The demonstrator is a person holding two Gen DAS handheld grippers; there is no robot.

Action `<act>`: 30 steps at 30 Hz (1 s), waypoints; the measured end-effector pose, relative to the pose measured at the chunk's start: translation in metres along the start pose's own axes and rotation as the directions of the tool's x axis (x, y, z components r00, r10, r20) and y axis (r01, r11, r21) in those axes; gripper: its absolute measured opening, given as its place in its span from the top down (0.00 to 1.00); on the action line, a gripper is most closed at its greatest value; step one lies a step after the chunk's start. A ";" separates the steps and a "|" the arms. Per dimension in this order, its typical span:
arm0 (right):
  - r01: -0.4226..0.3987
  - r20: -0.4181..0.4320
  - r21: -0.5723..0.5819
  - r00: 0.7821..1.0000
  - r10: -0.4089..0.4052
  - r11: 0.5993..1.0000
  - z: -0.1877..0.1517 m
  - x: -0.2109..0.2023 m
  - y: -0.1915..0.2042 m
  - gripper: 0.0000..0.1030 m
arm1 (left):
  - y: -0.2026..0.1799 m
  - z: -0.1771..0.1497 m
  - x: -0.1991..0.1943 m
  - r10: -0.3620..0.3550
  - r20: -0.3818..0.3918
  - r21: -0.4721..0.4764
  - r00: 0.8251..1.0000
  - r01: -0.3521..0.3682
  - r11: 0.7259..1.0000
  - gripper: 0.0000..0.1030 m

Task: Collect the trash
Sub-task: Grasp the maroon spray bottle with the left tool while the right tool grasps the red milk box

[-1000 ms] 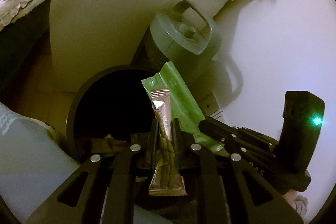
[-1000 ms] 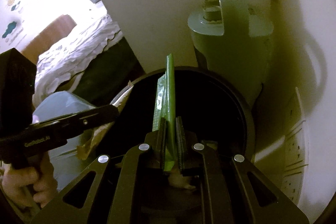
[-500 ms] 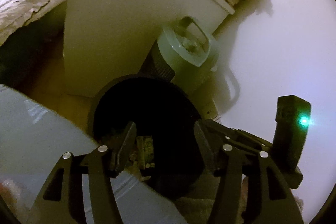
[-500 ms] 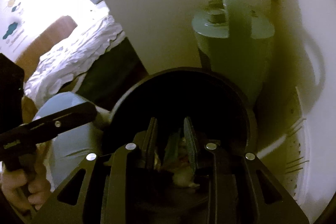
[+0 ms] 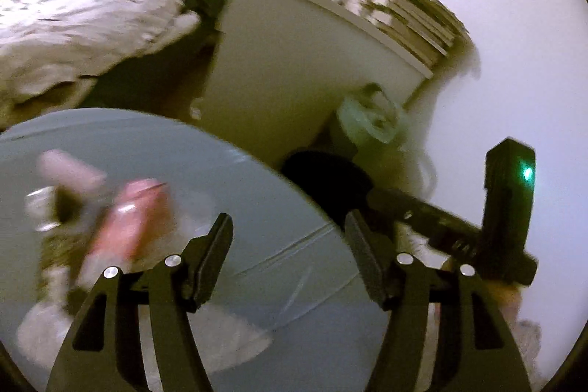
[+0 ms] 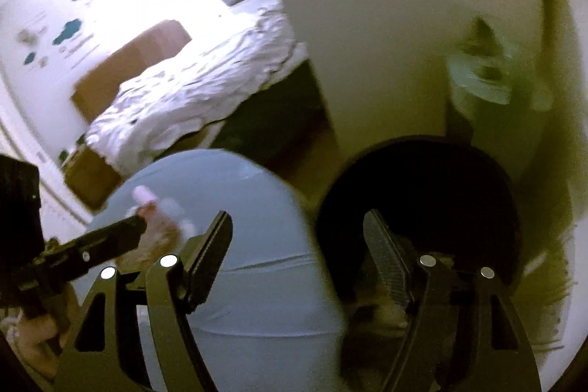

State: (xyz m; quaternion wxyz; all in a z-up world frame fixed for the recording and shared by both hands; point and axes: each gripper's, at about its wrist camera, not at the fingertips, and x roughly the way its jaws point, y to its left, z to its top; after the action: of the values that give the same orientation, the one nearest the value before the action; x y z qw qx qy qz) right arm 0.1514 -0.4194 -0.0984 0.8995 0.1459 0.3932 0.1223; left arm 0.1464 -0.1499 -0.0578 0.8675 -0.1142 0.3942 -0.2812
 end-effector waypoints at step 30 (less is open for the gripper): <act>-0.254 -0.224 -0.714 0.966 0.132 0.653 -0.028 0.109 0.207 0.05 | 0.089 -0.076 -0.044 0.340 -0.089 -0.025 0.936 -0.343 0.939 0.39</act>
State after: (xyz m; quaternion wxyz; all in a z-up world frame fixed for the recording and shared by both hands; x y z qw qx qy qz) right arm 0.1810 -0.1859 -0.1151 0.8306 -0.1976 0.3597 0.3763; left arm 0.1017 -0.0501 -0.1184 0.8835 -0.0497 0.4494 -0.1229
